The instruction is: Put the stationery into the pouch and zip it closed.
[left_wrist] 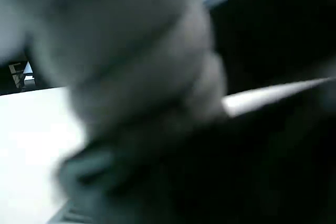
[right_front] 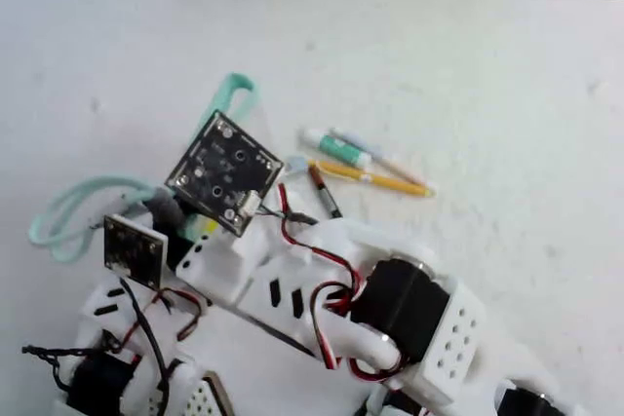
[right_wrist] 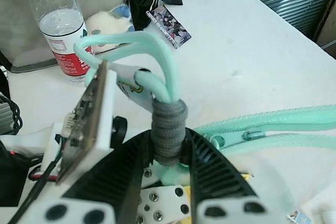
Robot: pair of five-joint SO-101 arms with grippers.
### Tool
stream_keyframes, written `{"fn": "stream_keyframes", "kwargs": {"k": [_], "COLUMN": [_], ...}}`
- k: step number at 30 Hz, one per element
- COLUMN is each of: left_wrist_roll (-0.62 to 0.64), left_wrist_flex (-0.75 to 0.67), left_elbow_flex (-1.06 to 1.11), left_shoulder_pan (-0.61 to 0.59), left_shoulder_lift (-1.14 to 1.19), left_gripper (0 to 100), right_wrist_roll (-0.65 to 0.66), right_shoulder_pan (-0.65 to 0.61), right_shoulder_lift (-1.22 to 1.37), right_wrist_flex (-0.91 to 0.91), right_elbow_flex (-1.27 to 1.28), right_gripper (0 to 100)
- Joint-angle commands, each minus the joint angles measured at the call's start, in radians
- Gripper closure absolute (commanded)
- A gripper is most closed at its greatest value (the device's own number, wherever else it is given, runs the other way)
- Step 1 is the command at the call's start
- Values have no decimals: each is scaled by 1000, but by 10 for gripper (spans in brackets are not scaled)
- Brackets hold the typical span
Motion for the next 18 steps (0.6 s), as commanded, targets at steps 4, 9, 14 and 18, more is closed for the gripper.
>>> {"fn": "stream_keyframes", "kwargs": {"k": [4,9,14,18], "left_wrist_roll": [-9,-9,-9,-9], "left_wrist_flex": [-28,-28,-28,-26], "left_elbow_flex": [-15,-15,-15,-14], "left_shoulder_pan": [-4,-4,-4,-4], "left_shoulder_lift": [5,5,5,5], "left_gripper": [980,980,980,980], "right_wrist_roll": [0,0,83,106], "right_shoulder_pan": [-28,127,295,371], "right_shoulder_lift": [-25,-97,-180,-163], "right_wrist_flex": [21,45,-73,-176], "right_elbow_flex": [-9,-11,-14,-12], "right_gripper": [969,715,690,823]}}
